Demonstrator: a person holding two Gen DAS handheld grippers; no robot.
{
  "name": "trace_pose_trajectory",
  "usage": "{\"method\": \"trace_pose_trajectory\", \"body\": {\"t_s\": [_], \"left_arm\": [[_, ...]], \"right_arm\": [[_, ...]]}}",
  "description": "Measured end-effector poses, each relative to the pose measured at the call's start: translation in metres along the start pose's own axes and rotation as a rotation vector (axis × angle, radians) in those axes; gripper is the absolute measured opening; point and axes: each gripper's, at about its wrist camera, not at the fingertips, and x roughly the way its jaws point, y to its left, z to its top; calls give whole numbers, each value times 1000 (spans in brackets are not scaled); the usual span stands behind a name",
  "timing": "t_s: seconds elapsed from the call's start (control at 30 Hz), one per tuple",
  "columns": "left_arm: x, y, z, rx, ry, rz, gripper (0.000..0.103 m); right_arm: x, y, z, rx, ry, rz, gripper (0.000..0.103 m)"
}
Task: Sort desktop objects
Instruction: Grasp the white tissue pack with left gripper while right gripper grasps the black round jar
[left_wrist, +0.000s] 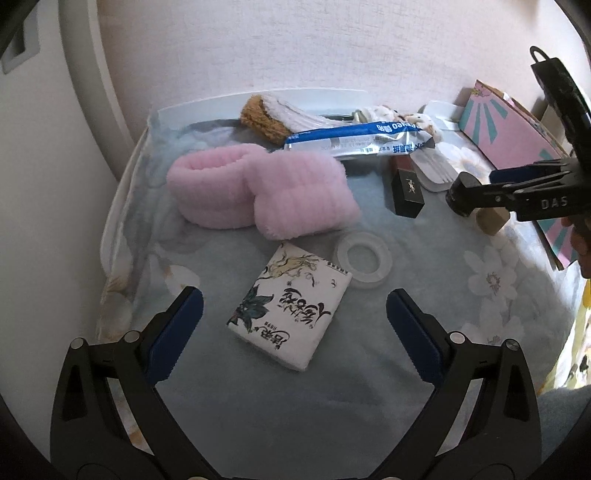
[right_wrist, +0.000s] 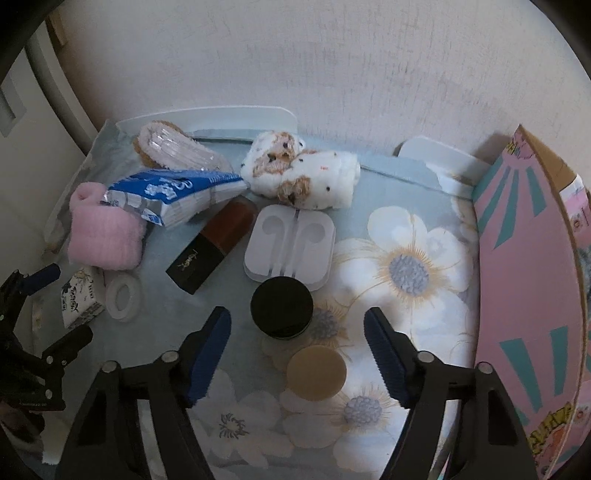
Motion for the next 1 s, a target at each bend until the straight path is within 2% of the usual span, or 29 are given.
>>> {"method": "trace_pose_trajectory", "body": {"t_s": [0.13, 0.23, 0.3, 0.33, 0.4, 0.87, 1.0], "left_arm": [[2, 2, 1, 6, -6, -25, 96], [4, 3, 1, -2, -3, -45, 80], [6, 4, 0, -1, 0, -56, 61], [6, 5, -1, 7, -1, -46, 58], [5, 6, -1, 19, -6, -54, 56], [-8, 14, 1, -74, 16, -116, 53], [-20, 11, 6, -69, 23, -117, 52]], "right_arm": [[2, 3, 3, -8, -5, -2, 66], [4, 5, 5, -12, -3, 0, 61], [6, 6, 5, -22, 3, 0, 49], [8, 6, 5, -26, 8, -1, 46], [11, 8, 6, -26, 19, -2, 33], [-13, 18, 6, -6, -11, 31, 33], [-26, 29, 9, -6, -14, 54, 33]]}}
